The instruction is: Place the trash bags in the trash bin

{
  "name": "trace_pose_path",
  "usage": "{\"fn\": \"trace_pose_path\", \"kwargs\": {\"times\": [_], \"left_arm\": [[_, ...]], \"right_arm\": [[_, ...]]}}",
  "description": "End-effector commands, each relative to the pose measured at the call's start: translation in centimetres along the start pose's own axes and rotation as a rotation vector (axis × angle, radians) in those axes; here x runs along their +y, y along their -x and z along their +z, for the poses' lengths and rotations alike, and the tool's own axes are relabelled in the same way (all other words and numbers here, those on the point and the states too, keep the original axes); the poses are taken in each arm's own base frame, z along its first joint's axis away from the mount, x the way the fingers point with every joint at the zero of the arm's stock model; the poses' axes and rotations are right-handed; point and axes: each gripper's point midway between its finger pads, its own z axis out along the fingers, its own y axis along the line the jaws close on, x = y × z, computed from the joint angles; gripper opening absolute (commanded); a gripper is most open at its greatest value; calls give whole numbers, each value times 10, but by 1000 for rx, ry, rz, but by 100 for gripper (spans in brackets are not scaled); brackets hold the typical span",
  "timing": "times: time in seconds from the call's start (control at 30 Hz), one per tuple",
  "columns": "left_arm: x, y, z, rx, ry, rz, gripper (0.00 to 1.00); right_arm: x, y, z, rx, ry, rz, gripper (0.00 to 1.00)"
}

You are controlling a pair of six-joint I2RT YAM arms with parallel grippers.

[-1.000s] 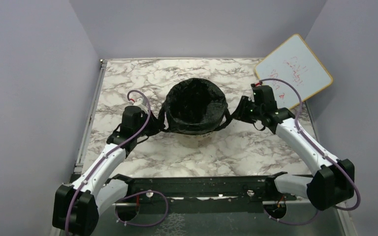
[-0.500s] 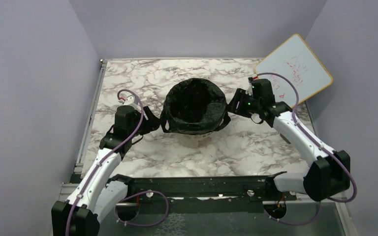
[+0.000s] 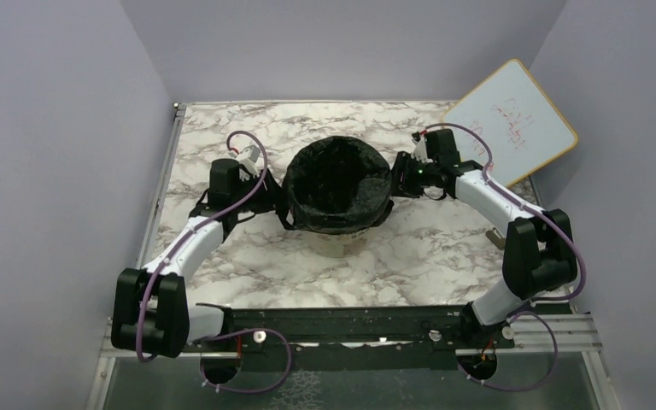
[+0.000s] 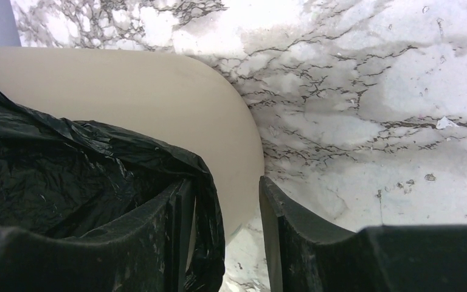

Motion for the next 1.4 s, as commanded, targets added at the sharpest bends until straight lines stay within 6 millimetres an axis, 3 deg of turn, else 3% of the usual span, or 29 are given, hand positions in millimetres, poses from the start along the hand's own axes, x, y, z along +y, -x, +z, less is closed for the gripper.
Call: {"fn": "trace_pose_path", "kwargs": {"times": [0.0, 0.1, 0.2, 0.3, 0.47, 0.67, 0.73, 0.83, 0.93, 1.0, 1.13, 1.23, 1.3, 1.33, 1.37], "left_arm": [[-6, 3, 16, 8, -98, 23, 33], [6, -6, 22, 40, -51, -14, 11], [17, -20, 26, 67, -21, -59, 0], [25, -35, 28, 81, -9, -107, 0], [28, -46, 27, 78, -12, -142, 0], [23, -41, 24, 61, -25, -138, 0], [22, -37, 22, 57, -15, -131, 5], [21, -28, 16, 40, 19, -116, 11], [22, -17, 5, -13, 66, -101, 24], [20, -10, -1, -43, 75, -84, 27], [18, -13, -7, -27, 83, -85, 35], [17, -14, -10, -28, 84, -87, 39], [16, -12, -13, -38, 86, -86, 39], [15, -11, -14, -46, 84, -82, 39], [14, -10, -15, -55, 82, -80, 39]], "right_arm": [[8, 2, 1, 19, 49, -44, 47], [0, -5, 4, 30, 24, -27, 43], [-12, -14, 11, 47, -8, 0, 38], [-21, -24, 18, 74, -27, 29, 31], [-28, -32, 19, 72, -42, 55, 28], [-25, -29, 16, 65, -42, 49, 33], [-24, -23, 11, 49, -58, 44, 36], [-23, -4, -4, -14, -120, 18, 42], [-28, 22, -30, -128, -234, -20, 46], [-29, 37, -50, -197, -295, -48, 48], [-27, 58, -89, -305, -386, -80, 49], [-6, 69, -112, -370, -332, -134, 49], [23, 75, -126, -410, -216, -202, 50], [34, 78, -133, -440, -173, -220, 53], [41, 80, -139, -465, -144, -224, 64]]}}
